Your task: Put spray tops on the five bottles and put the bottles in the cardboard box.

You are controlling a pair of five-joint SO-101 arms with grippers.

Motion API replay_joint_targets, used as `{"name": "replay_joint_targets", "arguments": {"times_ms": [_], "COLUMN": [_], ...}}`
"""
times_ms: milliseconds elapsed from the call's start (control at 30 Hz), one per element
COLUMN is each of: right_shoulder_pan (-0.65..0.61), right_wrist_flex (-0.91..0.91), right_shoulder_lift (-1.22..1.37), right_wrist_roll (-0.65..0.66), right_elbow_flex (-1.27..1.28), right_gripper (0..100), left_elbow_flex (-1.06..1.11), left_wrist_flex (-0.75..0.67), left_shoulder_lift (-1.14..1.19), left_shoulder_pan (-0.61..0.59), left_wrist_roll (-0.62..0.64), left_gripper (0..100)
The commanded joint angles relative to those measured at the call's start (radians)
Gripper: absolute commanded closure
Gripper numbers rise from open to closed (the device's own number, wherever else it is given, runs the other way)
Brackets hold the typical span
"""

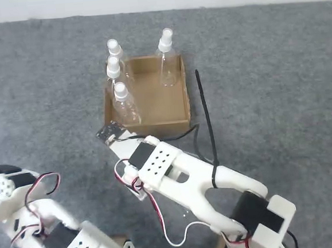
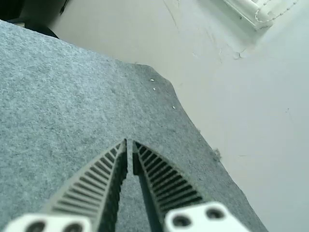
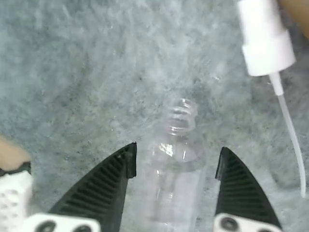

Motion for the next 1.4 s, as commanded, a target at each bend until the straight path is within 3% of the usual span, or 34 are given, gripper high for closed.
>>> {"name": "replay_joint_targets", "arguments": {"times_ms": [0, 300, 1200, 1367], "right_shoulder_pan": [0.016, 0.012, 0.001, 0.001], "right_wrist_flex": [0.010, 0.071, 0.114, 0.105], "right_shoulder_lift": [-0.015, -0.013, 0.076, 0.076], "right_wrist_roll": [-0.057, -0.144, -0.146, -0.141], "right_elbow_flex": [-0.066, -0.061, -0.094, -0.101], "right_gripper": [76.7, 76.7, 76.9, 87.7], "left_elbow_flex": [-0.010, -0.010, -0.010, -0.010], "left_wrist_flex": [-0.029, -0.029, -0.029, -0.029], "left_shoulder_lift": [-0.015, -0.015, -0.014, -0.014], "left_shoulder_pan": [0.003, 0.003, 0.002, 0.002], "left_wrist_roll": [-0.005, -0.005, -0.005, -0.005], "left_gripper": [99, 99, 99, 99]}}
